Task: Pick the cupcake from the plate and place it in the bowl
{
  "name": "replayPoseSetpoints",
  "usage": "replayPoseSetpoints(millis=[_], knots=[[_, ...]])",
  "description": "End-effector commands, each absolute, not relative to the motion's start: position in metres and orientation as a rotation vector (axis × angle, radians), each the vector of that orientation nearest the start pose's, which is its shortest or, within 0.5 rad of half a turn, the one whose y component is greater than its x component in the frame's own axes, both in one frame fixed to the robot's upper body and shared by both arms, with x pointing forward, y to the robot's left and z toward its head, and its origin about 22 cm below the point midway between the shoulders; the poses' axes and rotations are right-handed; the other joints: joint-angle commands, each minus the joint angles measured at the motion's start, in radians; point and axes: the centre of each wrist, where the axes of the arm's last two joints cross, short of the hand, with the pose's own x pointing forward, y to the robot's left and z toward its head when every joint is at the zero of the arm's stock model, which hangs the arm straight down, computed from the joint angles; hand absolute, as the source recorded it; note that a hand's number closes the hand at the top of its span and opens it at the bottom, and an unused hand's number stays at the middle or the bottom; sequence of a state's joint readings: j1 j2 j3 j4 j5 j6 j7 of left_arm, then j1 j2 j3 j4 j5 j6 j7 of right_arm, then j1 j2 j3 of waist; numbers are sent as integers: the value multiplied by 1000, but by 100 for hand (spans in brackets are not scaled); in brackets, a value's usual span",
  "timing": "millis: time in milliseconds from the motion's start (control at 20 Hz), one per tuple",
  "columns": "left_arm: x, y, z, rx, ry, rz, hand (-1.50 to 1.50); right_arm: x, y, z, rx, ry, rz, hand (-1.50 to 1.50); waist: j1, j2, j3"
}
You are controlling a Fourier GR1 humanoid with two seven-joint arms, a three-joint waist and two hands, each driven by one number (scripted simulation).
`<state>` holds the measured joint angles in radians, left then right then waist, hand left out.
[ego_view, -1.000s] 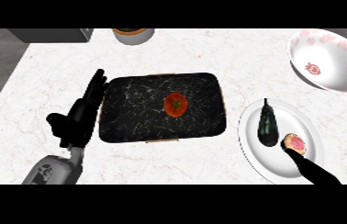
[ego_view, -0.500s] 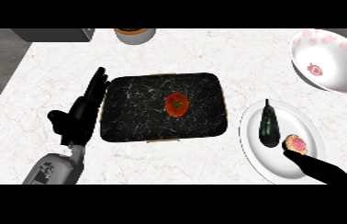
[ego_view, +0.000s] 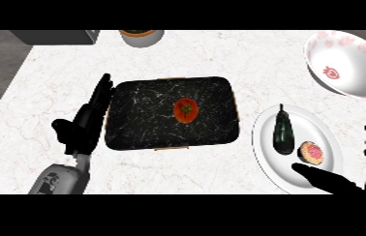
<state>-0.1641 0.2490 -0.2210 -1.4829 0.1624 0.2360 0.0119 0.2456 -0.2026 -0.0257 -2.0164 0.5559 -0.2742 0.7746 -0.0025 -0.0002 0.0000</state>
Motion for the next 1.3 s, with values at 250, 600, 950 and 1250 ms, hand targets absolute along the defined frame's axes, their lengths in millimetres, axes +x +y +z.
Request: replayPoseSetpoints(millis=[250, 600, 950, 1250], knots=[[275, 205, 36, 65, -1594, -119, 0, 160, -271, 63, -808, -1167, -151, -150, -2, -1, 0], [265, 214, 27, 62, -1598, -109, 0, 170, -278, 48, -753, -1178, -179, -150, 1, 0, 0], [265, 216, 30, 73, -1605, -98, 0, 162, -293, 18, -711, -1177, -218, -150, 0, 0, 0], [275, 212, 33, 63, -1582, -111, 0, 168, -294, 9, -710, -1171, -223, -150, 0, 0, 0]])
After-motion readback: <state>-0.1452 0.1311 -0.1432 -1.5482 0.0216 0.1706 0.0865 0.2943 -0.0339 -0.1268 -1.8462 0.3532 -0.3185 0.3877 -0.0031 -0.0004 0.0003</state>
